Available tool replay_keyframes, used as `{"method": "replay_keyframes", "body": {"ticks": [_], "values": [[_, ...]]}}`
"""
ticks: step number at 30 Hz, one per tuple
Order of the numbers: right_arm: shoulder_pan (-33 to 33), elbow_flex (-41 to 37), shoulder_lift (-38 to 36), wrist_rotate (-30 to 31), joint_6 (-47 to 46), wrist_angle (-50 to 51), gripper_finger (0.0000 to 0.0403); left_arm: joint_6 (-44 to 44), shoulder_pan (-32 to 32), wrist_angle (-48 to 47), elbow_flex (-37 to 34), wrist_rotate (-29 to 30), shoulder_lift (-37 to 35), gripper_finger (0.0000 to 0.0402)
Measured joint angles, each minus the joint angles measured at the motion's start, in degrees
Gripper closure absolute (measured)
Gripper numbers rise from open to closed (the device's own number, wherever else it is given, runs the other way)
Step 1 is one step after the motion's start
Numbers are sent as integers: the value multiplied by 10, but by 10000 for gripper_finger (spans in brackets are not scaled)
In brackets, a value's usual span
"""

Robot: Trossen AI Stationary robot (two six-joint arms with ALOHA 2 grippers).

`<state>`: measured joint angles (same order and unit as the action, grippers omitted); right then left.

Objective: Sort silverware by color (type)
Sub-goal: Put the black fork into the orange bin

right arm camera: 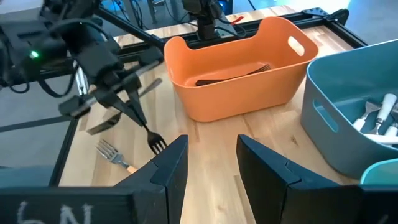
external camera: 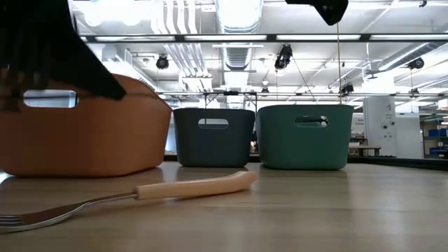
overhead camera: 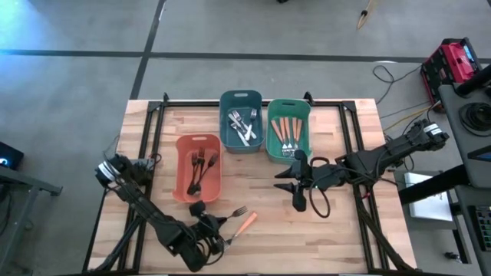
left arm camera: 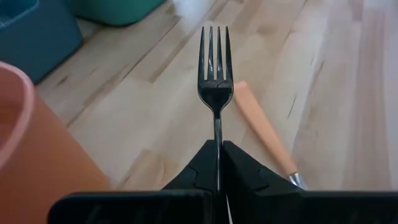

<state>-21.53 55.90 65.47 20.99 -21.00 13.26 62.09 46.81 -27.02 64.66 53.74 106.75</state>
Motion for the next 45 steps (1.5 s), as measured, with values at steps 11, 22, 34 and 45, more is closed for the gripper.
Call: {"method": "replay_keyframes", "body": {"ticks": [11,22,34,45], "values": [[-2,0,0,0,0,-1,275,93,7,7,0,38,30,402],[-2,-1,0,1,0,0,275,108,25,9,-25,164,41,401],[-2,-1,0,0,-9,-1,275,117,25,7,-18,168,35,401],[-2,-1,0,0,-11,0,275,98,21,-111,56,153,-37,401]]}}
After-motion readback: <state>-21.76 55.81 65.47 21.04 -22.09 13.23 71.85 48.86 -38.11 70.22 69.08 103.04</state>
